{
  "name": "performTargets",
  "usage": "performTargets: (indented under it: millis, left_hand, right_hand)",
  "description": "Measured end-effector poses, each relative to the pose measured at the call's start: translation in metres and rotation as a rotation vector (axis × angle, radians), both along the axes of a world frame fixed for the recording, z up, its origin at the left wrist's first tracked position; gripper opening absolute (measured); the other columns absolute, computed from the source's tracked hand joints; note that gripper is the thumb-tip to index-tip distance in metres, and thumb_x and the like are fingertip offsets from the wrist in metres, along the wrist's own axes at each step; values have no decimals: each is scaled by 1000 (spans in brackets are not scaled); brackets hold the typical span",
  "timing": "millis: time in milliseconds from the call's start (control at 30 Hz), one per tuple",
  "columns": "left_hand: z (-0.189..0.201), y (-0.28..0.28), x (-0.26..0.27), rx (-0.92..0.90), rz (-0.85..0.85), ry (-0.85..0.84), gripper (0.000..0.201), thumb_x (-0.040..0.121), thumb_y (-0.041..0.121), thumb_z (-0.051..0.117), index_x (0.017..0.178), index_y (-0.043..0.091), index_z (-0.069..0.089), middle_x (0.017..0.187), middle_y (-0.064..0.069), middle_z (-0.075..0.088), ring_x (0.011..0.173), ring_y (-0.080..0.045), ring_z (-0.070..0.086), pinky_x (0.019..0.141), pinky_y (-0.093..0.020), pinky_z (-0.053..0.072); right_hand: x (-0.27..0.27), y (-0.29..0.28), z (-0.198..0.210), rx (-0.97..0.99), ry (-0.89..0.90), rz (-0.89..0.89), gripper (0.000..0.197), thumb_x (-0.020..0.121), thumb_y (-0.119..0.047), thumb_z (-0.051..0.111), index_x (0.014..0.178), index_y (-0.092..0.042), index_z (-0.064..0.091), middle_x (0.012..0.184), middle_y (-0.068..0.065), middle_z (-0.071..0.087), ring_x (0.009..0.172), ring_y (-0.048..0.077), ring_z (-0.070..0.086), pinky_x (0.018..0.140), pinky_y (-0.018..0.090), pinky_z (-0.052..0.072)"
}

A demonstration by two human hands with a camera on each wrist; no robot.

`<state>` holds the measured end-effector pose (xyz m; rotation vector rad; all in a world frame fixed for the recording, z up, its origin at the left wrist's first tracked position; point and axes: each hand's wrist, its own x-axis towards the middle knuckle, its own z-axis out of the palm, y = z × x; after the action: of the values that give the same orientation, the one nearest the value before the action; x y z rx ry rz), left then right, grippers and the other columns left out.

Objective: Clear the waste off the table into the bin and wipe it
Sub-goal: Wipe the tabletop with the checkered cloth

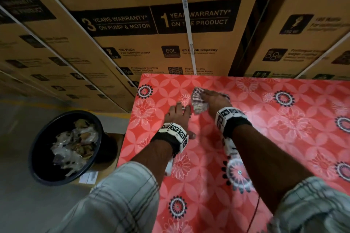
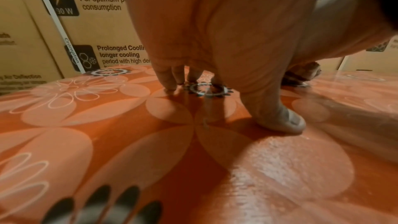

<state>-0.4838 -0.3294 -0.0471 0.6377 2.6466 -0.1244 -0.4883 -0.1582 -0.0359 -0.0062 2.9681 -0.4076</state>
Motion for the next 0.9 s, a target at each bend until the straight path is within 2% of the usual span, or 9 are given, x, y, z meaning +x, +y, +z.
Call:
performTargets:
  millis: [100,200,267,400,533,633,733,800,900]
  left_hand:
    - [1,0,3,8,21,-20,118,68,62,76,154,16,9,160,-16,6,142,-42,17,109,-53,31]
    - [7,-1,14,-4,16,18,112,72,65,70,153,17,10,158,-16,12,138,-40,24,105,-51,37]
    - [8,-4,26,-24,-23,38,115,67,70,70,152,17,12,155,-17,18,133,-39,30,102,-51,40]
    - [6,-10,59,-42,-80,11,127,58,72,76,151,16,10,155,-17,15,136,-40,26,103,-53,37]
    - [3,-17,96,-18,-87,35,122,64,65,76,152,12,10,157,-21,11,138,-41,24,107,-52,33]
    - [8,-27,122,-1,-73,-1,119,67,61,77,152,10,12,159,-18,9,139,-41,22,110,-51,30]
    - [15,-35,144,-25,-86,-14,117,72,59,74,153,8,8,160,-17,7,142,-42,16,113,-52,25]
    - [13,-39,151,-13,-73,-27,113,74,58,73,153,8,9,160,-16,7,143,-42,15,114,-51,25]
    - [5,-42,152,18,-52,-28,110,73,57,74,152,10,13,160,-15,8,142,-41,16,115,-51,26]
  right_hand:
    - [21,-5,0,-26,16,-1,60,85,6,49,140,-19,44,148,7,39,132,27,40,113,36,32]
    - [69,-9,-8,-114,50,47,49,85,-8,60,133,-15,52,142,11,47,128,29,46,111,35,33]
    - [89,-9,-18,-153,30,131,53,79,-13,66,131,-11,54,141,16,47,128,33,46,111,34,31]
    - [73,-5,-15,-146,-3,36,54,85,-7,59,137,-17,49,149,9,39,134,28,40,113,37,31]
    - [77,-13,-9,-41,-45,39,59,90,-4,49,146,-17,35,154,9,28,139,28,31,114,36,26]
    - [121,-25,-11,-110,-23,12,56,87,0,50,141,-17,44,150,9,35,137,27,35,113,33,28]
    - [171,-35,-15,-207,46,29,49,82,-2,62,130,-12,57,142,15,47,129,32,46,111,34,32]
    - [189,-36,-21,-209,55,54,53,78,-2,67,129,-12,57,141,16,47,127,34,48,111,37,34]
    - [176,-31,-20,-192,-40,-5,54,85,-5,62,137,-18,50,148,7,40,134,27,40,113,37,31]
